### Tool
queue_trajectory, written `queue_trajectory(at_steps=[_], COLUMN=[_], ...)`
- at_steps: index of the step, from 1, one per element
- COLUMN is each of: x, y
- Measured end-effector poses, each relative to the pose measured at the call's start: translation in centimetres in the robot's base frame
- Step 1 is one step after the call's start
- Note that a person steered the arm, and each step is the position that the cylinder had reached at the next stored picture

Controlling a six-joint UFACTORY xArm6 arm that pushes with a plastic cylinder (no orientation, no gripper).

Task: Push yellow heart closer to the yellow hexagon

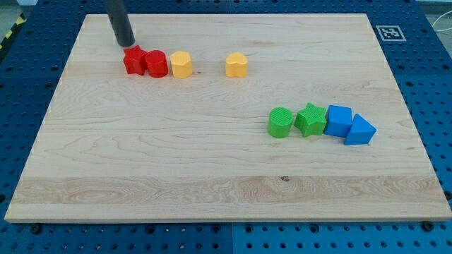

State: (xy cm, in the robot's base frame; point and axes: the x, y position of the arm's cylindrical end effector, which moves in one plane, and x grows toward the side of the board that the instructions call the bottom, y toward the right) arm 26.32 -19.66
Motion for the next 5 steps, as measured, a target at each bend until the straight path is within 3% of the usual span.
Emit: queue_trajectory(at_steps=[1,2,4,5], x=[-3.9,-4.5,1.0,6.1], y=[3.4,11.5,25.9,28.9])
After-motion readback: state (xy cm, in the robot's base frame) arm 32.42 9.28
